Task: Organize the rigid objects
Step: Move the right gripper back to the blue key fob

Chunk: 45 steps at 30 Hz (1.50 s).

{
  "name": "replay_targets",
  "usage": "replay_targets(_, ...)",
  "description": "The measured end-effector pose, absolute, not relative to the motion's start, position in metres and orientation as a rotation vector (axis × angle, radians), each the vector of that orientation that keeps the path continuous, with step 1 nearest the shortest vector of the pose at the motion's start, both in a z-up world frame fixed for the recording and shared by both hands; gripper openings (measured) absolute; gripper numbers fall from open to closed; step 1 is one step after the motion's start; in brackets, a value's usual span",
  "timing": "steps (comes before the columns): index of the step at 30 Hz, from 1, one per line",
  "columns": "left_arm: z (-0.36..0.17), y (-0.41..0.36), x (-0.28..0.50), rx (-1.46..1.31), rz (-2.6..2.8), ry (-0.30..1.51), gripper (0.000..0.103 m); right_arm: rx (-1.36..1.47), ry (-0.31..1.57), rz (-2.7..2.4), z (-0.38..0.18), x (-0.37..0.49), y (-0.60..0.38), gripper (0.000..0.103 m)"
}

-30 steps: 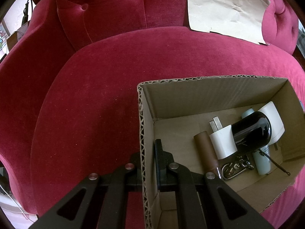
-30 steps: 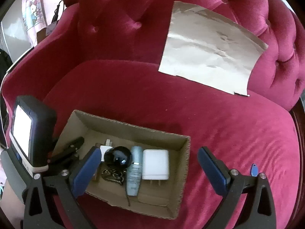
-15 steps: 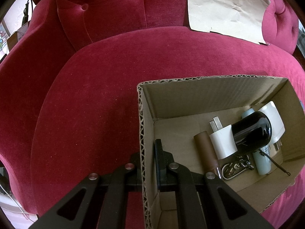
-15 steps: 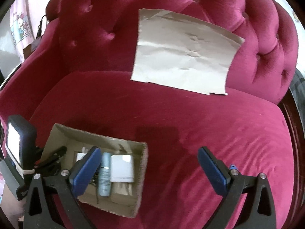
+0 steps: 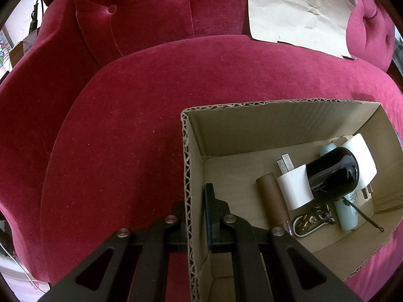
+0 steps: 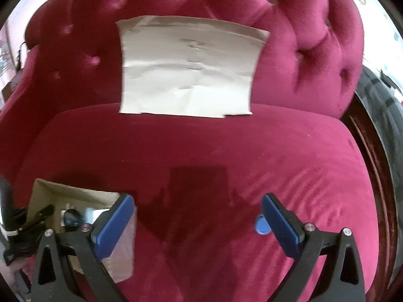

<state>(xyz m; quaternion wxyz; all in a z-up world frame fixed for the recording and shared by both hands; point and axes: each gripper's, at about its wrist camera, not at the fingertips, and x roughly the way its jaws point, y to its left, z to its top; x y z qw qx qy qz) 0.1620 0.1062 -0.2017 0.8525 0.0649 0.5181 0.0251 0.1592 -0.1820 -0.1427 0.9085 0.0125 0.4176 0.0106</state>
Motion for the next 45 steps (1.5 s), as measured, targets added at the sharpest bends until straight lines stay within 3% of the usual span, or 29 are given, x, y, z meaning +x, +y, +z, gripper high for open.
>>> replay_targets(29, -0.203, 0.108, 0.162, 0.136, 0.056, 1.089, 0.006, 0.127, 1.072, -0.145, -0.244, 0.187, -0.273, 0.103)
replay_targets(41, -0.202, 0.107, 0.162, 0.136, 0.059, 1.090, 0.007, 0.162, 1.084, -0.120, -0.259, 0.189, -0.286, 0.103)
replay_targets(45, -0.202, 0.107, 0.162, 0.136, 0.059, 1.090, 0.007, 0.159, 1.082, -0.125, -0.262, 0.186, -0.284, 0.093)
